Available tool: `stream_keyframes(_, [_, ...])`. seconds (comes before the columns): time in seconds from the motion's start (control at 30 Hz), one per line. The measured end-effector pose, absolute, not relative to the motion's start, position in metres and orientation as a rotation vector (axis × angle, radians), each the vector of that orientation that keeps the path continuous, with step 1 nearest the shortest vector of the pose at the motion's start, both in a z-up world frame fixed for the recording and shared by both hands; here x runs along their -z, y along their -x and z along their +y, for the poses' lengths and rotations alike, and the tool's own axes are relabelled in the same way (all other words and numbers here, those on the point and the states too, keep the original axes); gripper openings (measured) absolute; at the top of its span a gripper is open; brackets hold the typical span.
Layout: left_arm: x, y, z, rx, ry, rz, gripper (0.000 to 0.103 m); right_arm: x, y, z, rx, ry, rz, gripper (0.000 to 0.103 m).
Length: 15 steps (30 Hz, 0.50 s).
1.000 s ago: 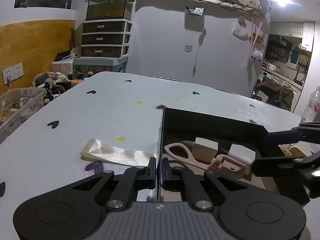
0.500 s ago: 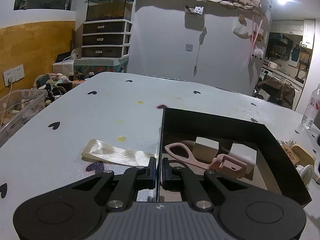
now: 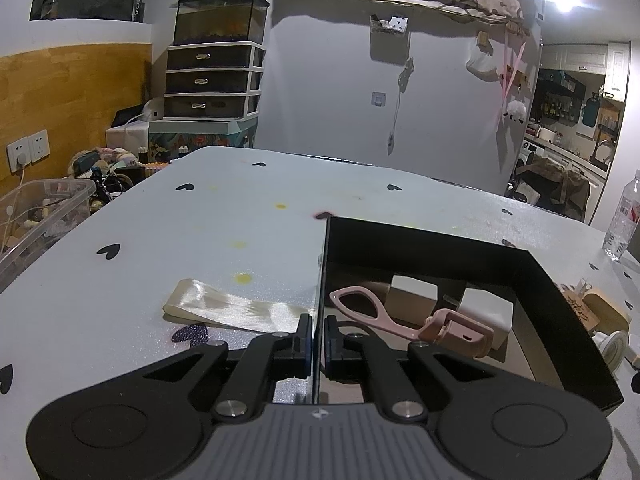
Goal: Organize rigid objects
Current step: 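Move the right gripper to the clear tape roll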
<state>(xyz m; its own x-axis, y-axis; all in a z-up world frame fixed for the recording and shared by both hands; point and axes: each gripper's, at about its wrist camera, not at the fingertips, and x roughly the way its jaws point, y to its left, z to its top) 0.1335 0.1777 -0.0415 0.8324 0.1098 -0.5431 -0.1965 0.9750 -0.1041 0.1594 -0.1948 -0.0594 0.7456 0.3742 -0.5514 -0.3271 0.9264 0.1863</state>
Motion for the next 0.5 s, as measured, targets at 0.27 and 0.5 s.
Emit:
stream_keyframes(0.27, [0.042,-0.133,0.178,-0.163,0.157,0.567,0.005,0.049,-0.177,-0.187,-0.423,-0.097,0.563,0.071])
stream_keyframes(0.5, [0.042,-0.133,0.179,-0.162,0.157,0.568,0.005,0.047,-0.202,-0.172,-0.442,-0.073,0.587,0.042])
